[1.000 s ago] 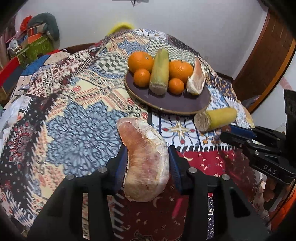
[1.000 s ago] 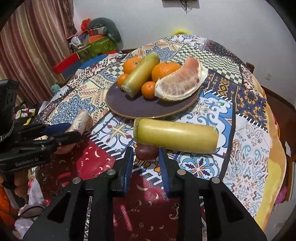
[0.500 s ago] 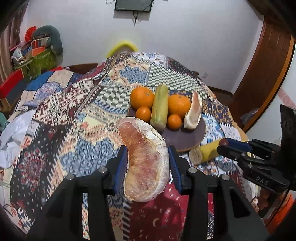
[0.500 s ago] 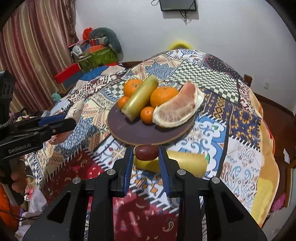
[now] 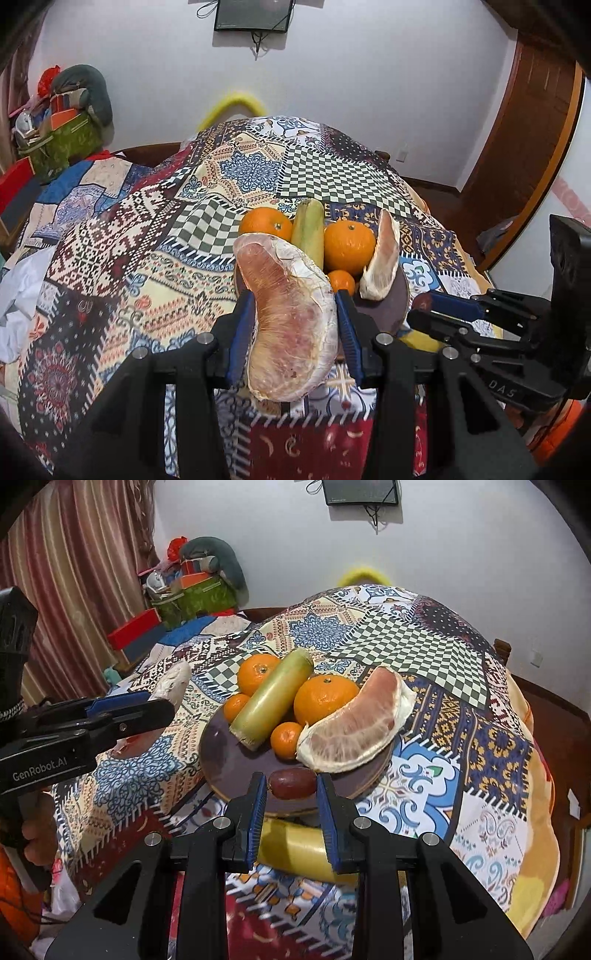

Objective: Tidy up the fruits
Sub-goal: 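Carry the pomelo segment and date over the plate with both tools, then lower the pomelo segment and date onto the plate and open both tools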

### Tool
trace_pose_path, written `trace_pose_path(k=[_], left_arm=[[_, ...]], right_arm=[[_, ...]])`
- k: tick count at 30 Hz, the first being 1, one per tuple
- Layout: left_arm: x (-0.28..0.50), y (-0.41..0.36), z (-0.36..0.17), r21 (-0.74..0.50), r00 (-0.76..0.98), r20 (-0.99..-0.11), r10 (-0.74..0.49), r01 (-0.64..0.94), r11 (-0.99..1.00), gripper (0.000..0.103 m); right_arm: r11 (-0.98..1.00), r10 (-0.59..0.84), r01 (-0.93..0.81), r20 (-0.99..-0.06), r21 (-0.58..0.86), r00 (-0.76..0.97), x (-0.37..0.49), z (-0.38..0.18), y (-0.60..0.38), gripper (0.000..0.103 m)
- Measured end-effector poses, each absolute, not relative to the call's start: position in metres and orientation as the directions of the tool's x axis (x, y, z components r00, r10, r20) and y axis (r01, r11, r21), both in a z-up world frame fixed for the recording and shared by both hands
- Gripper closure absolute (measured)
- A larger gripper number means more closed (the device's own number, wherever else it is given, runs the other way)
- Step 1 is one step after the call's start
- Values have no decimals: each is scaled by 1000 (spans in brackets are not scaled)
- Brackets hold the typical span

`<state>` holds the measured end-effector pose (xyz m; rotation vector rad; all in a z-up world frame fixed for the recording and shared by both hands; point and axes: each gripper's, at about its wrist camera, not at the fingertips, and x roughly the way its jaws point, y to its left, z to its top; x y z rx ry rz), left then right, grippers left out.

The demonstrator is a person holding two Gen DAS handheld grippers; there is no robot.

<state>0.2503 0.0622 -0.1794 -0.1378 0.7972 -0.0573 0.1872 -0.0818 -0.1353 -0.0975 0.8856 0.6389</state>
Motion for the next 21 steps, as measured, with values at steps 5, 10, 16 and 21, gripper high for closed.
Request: trace_pose_path(k=[5, 10, 16, 21], left_arm=[[268, 60, -184, -143, 694, -711, -110, 10, 990, 59], [283, 56, -192, -142, 687, -718, -112, 12, 990, 59], [298, 53, -201, -143, 674, -729, -115, 15, 990, 59], [303, 51, -206, -141, 667, -736, -116, 16, 990, 59]], right_arm=[[810, 478, -559, -755, 180, 449, 197, -144, -78, 78], [808, 478, -557, -767, 193, 427, 204, -155, -76, 78], [802, 482, -562, -774, 202, 409, 208, -161, -75, 77], [797, 490, -565, -776, 215, 397, 209, -163, -74, 77]])
